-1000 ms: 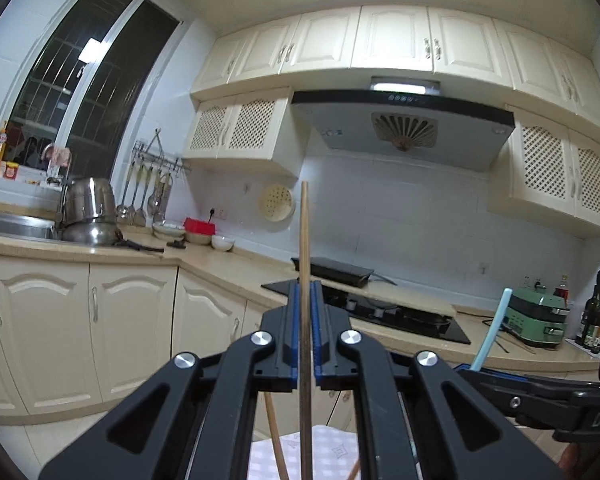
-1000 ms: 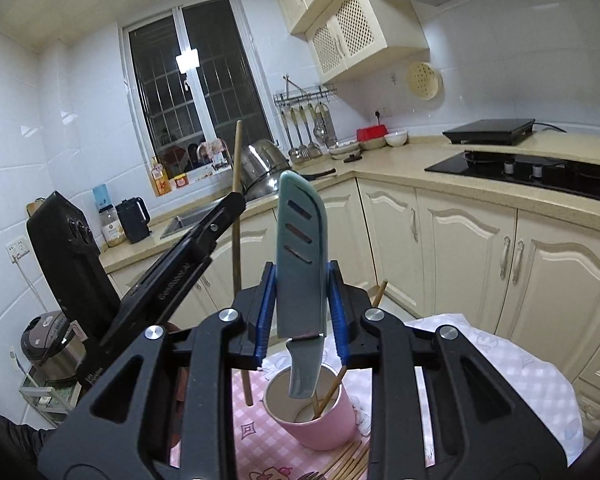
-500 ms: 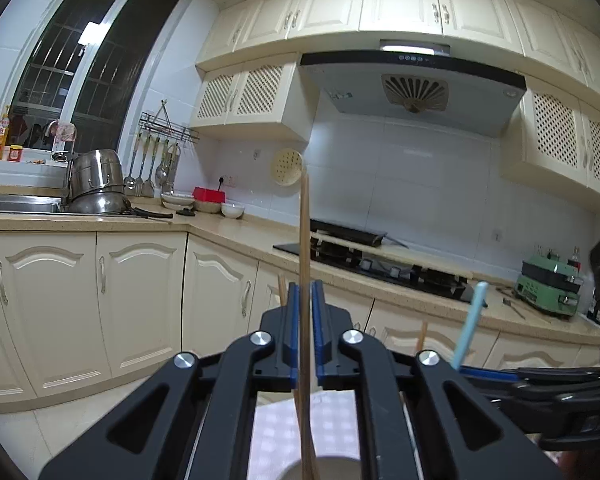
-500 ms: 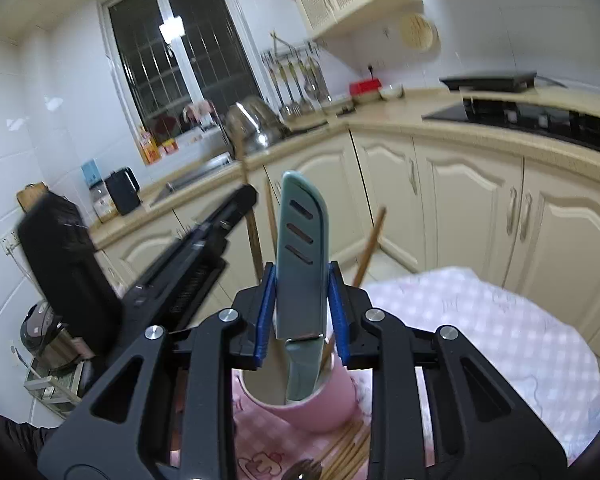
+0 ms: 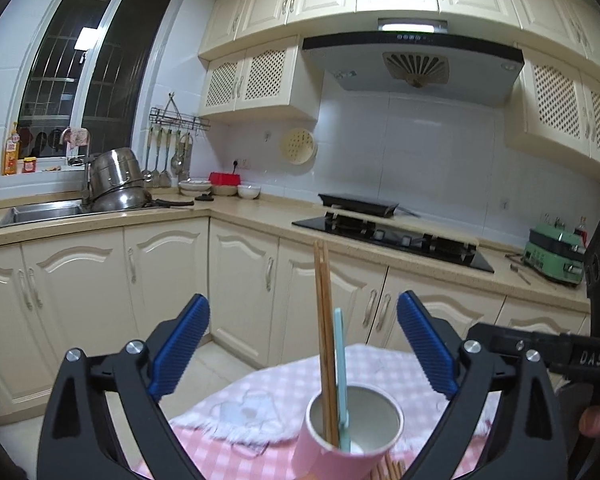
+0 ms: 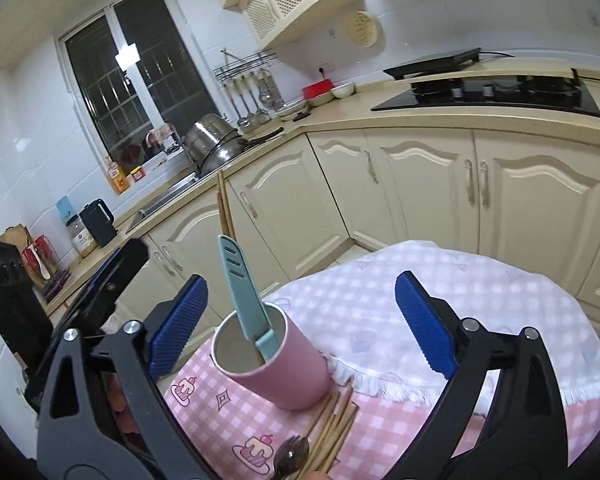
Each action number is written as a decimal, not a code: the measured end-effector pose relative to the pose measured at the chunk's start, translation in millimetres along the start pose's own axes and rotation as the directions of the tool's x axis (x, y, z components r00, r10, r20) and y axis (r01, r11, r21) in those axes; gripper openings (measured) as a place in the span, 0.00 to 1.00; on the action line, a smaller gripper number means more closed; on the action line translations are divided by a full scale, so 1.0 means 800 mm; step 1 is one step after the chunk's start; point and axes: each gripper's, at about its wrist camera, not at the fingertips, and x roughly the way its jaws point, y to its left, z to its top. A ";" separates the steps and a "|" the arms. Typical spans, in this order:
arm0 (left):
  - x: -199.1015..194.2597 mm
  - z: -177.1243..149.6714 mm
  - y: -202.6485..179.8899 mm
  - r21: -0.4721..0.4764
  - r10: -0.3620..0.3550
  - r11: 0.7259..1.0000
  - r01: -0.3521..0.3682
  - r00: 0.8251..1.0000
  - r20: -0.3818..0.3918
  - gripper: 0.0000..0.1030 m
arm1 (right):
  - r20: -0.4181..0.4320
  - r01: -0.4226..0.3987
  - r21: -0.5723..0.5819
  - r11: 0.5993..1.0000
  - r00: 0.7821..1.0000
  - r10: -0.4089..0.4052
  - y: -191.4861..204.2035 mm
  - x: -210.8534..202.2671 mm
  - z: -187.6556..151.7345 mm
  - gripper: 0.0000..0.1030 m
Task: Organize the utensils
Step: 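Lower both open tools back to the remaining chopsticks and spoon, then grasp a chopstick with the right tool while the left grasps another chopstick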
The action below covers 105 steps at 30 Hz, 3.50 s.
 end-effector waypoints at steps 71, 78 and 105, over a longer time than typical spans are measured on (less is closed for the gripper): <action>0.033 -0.201 -0.036 0.162 0.008 0.977 0.137 0.739 -0.674 0.77 | -0.425 0.263 -0.248 0.932 0.835 -0.349 -0.007 0.027 -0.190 0.91; 0.033 -0.202 -0.033 0.159 0.003 0.977 0.139 0.745 -0.667 0.77 | -0.442 0.275 -0.284 0.919 0.813 -0.380 0.003 0.037 -0.190 0.90; 0.051 -0.192 -0.080 0.216 -0.057 0.929 0.300 0.693 -0.719 0.05 | -0.470 0.246 -0.215 0.945 0.822 -0.320 -0.015 0.050 -0.165 0.09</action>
